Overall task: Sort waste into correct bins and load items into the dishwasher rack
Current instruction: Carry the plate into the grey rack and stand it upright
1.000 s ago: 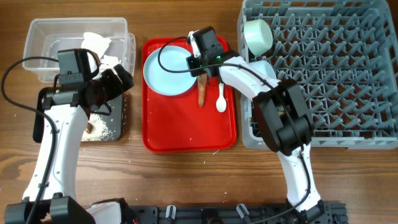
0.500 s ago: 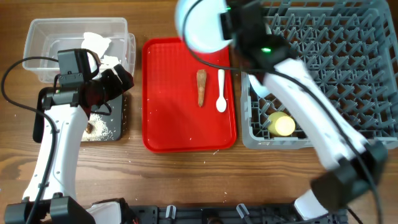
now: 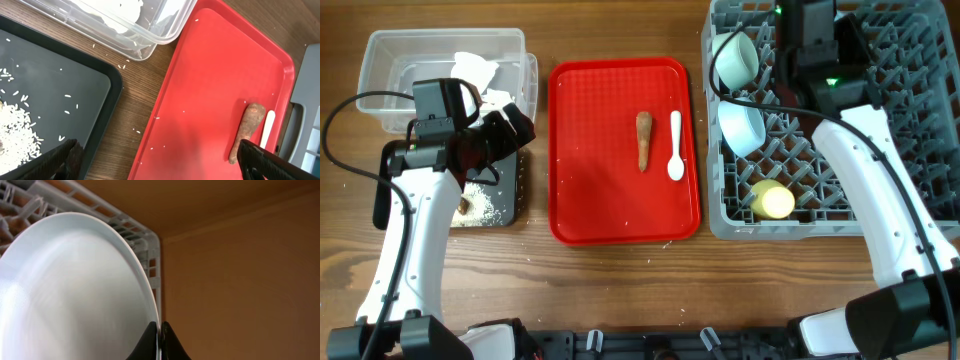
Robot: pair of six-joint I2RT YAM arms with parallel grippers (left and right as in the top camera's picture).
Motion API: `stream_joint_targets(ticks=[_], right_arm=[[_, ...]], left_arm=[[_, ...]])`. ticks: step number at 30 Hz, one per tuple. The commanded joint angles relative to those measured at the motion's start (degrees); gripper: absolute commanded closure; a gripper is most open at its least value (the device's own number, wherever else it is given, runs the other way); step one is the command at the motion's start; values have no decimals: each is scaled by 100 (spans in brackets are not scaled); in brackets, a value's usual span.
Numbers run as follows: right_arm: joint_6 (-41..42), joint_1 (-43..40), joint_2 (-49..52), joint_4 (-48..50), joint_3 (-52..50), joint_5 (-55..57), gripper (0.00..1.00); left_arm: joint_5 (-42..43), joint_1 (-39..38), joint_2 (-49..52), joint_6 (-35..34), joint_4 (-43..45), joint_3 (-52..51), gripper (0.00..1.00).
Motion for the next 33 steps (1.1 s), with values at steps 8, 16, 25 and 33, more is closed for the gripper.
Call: stream_joint_targets(ticks=[8, 16, 25, 33], right_arm=[[-859, -533, 420, 1526, -734, -918, 96], [-393, -420, 1130, 1668, -734, -1537, 68], [1993, -205, 280, 1670, -695, -2236, 0], [2817, 177, -1113, 42, -695, -5945, 0]], left_arm=[[-9, 13, -90, 31, -2, 48, 0], [-9, 13, -90, 33, -2, 48, 0], [-11, 13, -90, 33, -2, 48, 0], [-11, 13, -90, 33, -2, 48, 0]])
